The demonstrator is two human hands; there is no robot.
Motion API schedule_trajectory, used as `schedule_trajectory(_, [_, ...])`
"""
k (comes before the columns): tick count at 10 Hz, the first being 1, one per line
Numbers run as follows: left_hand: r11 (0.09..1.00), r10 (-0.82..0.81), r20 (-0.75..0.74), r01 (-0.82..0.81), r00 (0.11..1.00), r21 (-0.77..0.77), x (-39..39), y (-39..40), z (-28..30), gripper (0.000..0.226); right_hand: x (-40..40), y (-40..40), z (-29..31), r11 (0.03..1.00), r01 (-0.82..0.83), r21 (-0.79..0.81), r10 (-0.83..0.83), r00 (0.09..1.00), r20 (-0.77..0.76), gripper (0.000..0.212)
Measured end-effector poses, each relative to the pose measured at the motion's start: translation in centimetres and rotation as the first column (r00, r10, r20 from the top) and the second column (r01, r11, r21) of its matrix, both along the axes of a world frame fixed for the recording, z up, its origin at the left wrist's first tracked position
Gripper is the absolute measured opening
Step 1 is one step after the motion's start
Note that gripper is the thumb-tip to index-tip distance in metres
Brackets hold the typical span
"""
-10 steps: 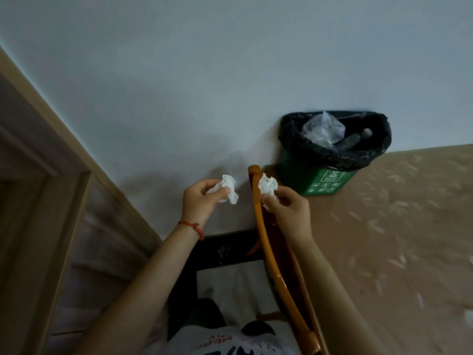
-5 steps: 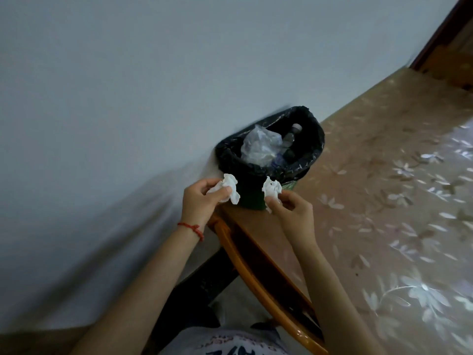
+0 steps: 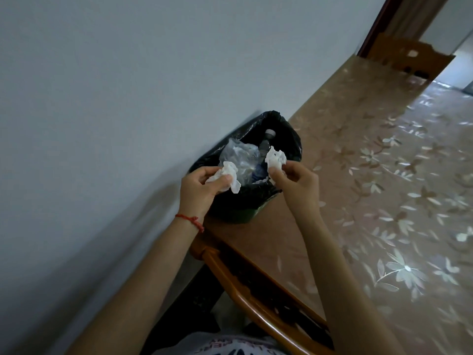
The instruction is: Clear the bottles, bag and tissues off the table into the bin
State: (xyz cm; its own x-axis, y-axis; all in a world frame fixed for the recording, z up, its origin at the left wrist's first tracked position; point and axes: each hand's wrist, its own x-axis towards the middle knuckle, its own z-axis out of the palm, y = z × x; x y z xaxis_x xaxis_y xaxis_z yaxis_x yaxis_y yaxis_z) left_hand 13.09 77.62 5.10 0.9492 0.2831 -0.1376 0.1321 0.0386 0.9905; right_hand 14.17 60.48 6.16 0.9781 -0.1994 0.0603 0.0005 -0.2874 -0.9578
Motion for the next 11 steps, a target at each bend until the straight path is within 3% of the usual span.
schedule_trajectory(2, [1.0,-0.003,0.001,0.003,1.0,-0.022,1.0,0.4,0.2,0.014,3.1,1.0,0.5,1.0,0.005,-0.02,-0.005,1.0,-0.007,0.009])
schedule_trajectory(5, [1.0,-0.013,-0.005,0.013,1.0,0.011,2.2,0.3,0.3,0.014,3.3,0.7,-0.2,1.0,0.03,0.005,-0.03,0.997,-0.076,0.046])
schedule_trajectory(10, [0.995,-0.081,-0.008,0.082,0.997,0.059,5.1,-2.4,0.7,0.02,-0.2,-1.1,-0.1,0.993,0.085,0.076,-0.082,0.996,-0.033,0.038])
schedule_trajectory(11, [0.998,-0.066,0.001,0.066,0.998,-0.002,4.2,-2.0,0.8,0.023,-0.7,-1.2,0.0,0.991,0.087,0.103,-0.082,0.995,-0.047,0.035])
